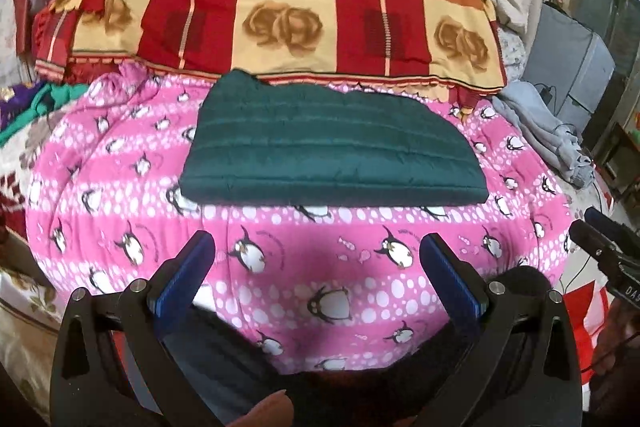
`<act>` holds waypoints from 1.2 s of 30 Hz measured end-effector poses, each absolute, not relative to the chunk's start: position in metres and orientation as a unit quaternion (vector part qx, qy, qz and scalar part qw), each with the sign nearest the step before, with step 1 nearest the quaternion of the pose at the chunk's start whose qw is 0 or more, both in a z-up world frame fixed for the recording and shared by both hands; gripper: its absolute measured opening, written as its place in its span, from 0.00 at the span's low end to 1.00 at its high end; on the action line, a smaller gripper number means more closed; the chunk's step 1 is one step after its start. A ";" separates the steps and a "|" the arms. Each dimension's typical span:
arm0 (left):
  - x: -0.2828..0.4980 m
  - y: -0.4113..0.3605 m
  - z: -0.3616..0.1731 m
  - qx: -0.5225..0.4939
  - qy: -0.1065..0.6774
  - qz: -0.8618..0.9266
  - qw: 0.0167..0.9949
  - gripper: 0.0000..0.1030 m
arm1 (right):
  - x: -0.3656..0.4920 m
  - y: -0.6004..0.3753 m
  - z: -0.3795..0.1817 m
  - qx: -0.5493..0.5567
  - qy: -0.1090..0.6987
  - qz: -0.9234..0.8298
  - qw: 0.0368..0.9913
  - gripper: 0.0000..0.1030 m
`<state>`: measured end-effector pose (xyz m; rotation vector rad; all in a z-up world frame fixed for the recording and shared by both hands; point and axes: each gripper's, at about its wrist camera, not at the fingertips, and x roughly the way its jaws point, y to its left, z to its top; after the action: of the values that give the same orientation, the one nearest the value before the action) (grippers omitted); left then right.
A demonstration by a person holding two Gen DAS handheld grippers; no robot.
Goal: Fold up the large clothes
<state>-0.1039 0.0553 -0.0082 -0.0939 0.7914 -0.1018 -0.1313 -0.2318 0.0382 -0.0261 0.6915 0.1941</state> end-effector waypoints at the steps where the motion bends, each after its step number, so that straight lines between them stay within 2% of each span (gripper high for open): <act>1: -0.104 0.055 -0.010 -0.045 0.386 -0.048 0.920 1.00 | -0.128 -0.230 0.035 -0.013 0.342 0.095 0.935 0.78; 7: -0.104 0.053 -0.015 -0.031 0.377 -0.015 0.926 1.00 | -0.121 -0.215 0.021 -0.026 0.353 0.112 0.929 0.78; 31: -0.119 0.047 -0.001 -0.003 0.347 0.022 0.938 1.00 | -0.142 -0.209 0.044 -0.045 0.322 0.114 0.939 0.78; 36: -0.105 0.060 -0.021 -0.038 0.388 0.014 0.921 1.00 | -0.135 -0.207 0.036 -0.051 0.331 0.116 0.935 0.78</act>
<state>-0.1054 0.0596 -0.0206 -0.0778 0.7971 0.0287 -0.1355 -0.2070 0.0362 -0.1050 0.6771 0.2366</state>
